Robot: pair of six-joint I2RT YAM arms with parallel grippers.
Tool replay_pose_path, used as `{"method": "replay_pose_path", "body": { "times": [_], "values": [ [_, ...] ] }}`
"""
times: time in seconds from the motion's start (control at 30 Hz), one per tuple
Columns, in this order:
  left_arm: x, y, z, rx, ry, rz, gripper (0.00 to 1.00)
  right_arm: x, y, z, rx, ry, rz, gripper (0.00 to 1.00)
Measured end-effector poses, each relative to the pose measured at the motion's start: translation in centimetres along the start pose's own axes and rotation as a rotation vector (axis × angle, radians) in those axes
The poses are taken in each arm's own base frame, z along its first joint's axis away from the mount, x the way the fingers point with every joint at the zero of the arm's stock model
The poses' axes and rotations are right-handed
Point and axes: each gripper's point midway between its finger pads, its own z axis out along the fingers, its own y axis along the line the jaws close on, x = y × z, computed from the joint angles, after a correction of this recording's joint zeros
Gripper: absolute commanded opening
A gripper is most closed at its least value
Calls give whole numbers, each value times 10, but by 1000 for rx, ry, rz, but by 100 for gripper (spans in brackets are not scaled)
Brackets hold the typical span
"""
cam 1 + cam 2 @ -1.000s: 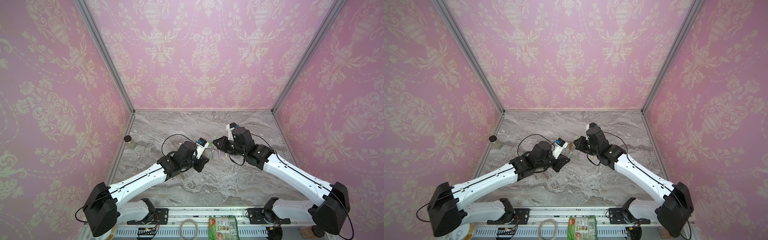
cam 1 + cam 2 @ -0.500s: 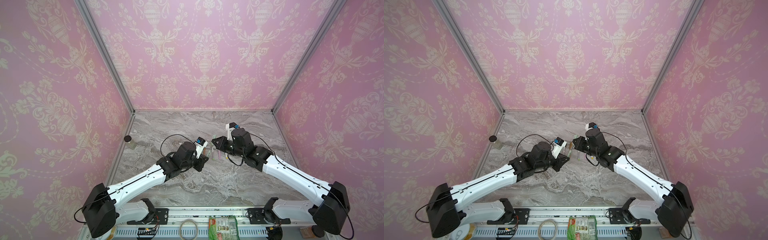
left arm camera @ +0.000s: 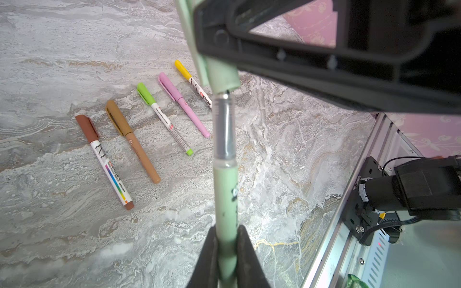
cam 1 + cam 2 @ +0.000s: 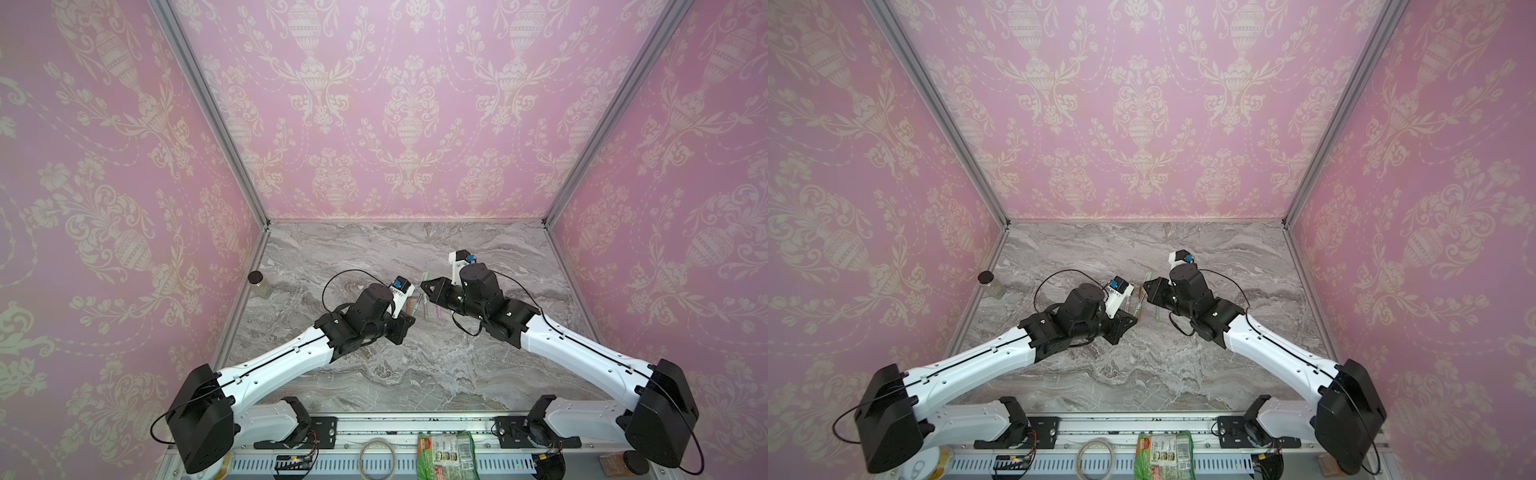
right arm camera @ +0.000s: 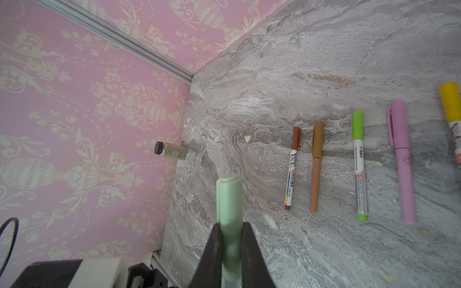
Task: Insert the pens into the pen caps
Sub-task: 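Lower the light green cap onto the pen nib with the right gripper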
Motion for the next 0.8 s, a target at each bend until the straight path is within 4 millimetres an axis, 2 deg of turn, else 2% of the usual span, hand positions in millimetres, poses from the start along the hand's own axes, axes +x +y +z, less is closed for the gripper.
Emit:
{"method": "replay_pose_path", "body": {
  "times": [0.2,0.5,0.8],
  "values": [
    [0,0,0,0,-1,0,0,0,0,1,-13,0,-12,0],
    [-9,-5,0,22,-36,-7,0,2,-21,-5,5,-54,39,0],
    [-22,-7,-1,29,-86,-28,0,-7,-13,-4,-36,-96,94,0]
  ]
}}
